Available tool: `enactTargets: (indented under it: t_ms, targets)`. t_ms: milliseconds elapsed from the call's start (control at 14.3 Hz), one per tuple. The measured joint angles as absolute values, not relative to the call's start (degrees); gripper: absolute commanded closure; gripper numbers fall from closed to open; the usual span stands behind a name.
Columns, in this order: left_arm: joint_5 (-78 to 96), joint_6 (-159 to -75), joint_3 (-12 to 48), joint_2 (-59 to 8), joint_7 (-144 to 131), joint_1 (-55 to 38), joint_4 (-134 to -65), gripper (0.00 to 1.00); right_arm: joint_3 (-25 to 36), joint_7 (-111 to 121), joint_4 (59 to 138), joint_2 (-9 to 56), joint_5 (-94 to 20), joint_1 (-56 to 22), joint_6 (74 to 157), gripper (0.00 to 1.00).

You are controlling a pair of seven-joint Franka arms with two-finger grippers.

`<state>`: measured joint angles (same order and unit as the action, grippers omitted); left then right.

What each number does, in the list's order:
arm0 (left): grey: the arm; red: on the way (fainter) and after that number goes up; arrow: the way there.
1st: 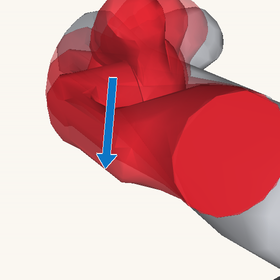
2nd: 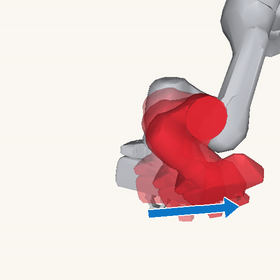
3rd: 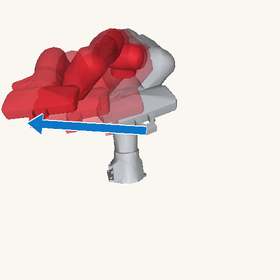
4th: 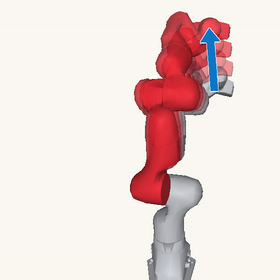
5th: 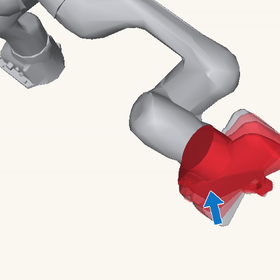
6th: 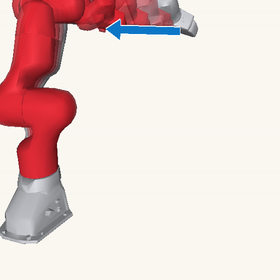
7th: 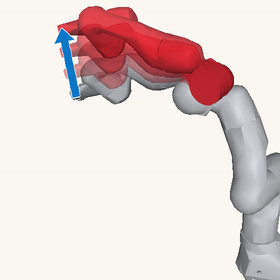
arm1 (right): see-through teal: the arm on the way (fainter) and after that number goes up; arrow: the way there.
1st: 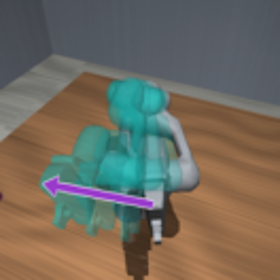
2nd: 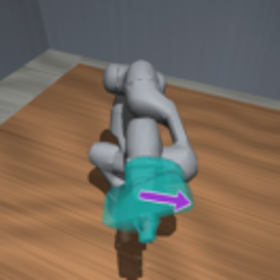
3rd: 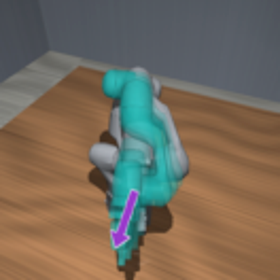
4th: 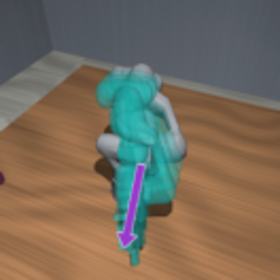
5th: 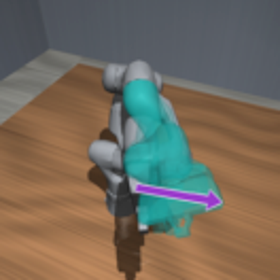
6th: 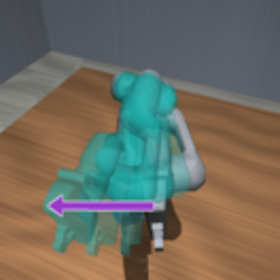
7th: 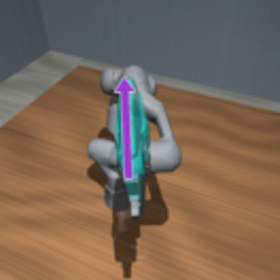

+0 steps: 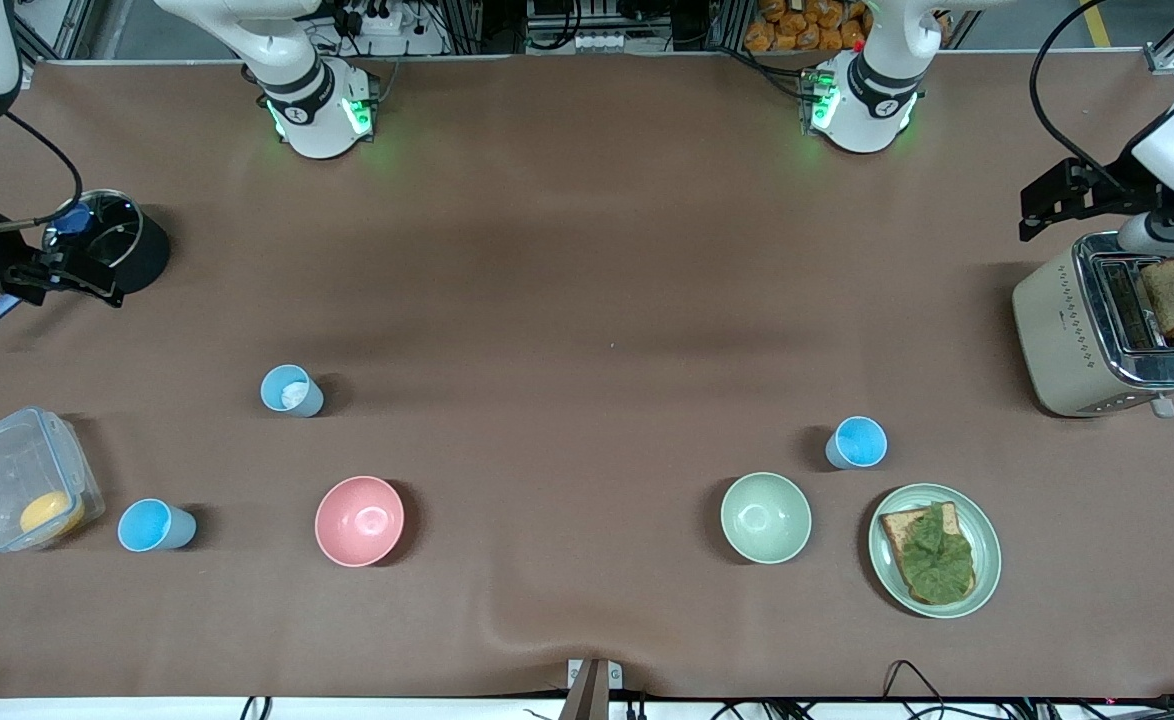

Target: Stack blue cups with both arms

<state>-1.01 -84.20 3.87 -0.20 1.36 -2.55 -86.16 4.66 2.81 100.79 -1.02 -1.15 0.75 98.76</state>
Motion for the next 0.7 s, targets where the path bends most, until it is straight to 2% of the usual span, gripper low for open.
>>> enactTargets:
  t_ms: [698]
  targets:
    - [-2.09, -84.18, 4.41, -2.25, 1.21, -2.57, -84.67, 0.00, 4.46, 2.72, 100.79, -1.02, -1.15, 0.75, 98.75, 0.00]
